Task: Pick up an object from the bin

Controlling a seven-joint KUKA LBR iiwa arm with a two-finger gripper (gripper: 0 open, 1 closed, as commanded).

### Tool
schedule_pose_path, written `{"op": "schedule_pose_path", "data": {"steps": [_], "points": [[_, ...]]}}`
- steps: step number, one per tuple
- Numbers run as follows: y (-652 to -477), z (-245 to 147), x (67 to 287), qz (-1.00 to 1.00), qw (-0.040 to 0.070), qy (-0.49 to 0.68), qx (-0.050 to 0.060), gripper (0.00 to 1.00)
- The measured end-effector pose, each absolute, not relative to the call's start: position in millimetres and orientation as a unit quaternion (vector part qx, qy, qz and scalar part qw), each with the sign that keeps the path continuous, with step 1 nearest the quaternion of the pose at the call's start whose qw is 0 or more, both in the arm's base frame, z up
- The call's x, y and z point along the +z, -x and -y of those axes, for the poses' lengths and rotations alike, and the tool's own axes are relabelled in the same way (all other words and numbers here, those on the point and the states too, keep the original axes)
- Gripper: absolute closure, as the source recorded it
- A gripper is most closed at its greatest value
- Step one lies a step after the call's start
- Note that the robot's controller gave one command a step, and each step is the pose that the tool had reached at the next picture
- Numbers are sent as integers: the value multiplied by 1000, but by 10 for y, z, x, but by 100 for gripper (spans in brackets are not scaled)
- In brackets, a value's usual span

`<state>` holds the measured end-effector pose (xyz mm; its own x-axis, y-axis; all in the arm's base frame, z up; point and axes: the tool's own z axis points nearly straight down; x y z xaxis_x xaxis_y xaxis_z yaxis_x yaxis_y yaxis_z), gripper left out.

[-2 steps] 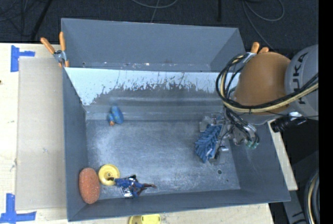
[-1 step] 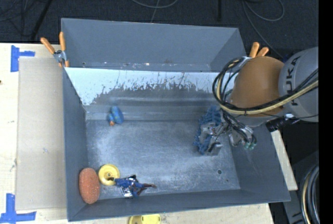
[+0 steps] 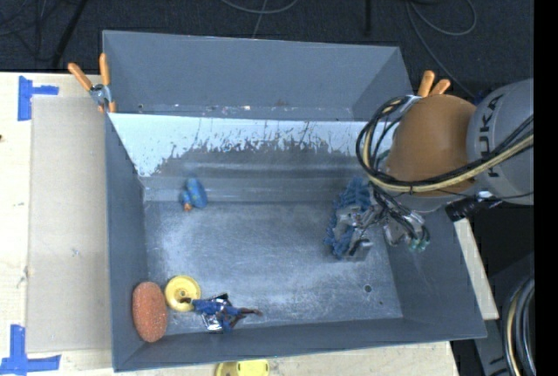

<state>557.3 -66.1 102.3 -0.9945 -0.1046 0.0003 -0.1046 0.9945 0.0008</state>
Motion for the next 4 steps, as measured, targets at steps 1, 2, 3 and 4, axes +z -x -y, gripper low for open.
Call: {"op": "schedule_pose_path", "data": {"steps": [1, 2, 3, 4], "points": [[-5572, 663, 1032, 999, 1, -53, 0, 100], [-5588, 696, 1940, 988, 0, -155, -1, 100], [-5588, 699, 1940, 988, 0, -155, -1, 100], [-5686, 609, 3010, 988, -1, -156, 0, 100]]}}
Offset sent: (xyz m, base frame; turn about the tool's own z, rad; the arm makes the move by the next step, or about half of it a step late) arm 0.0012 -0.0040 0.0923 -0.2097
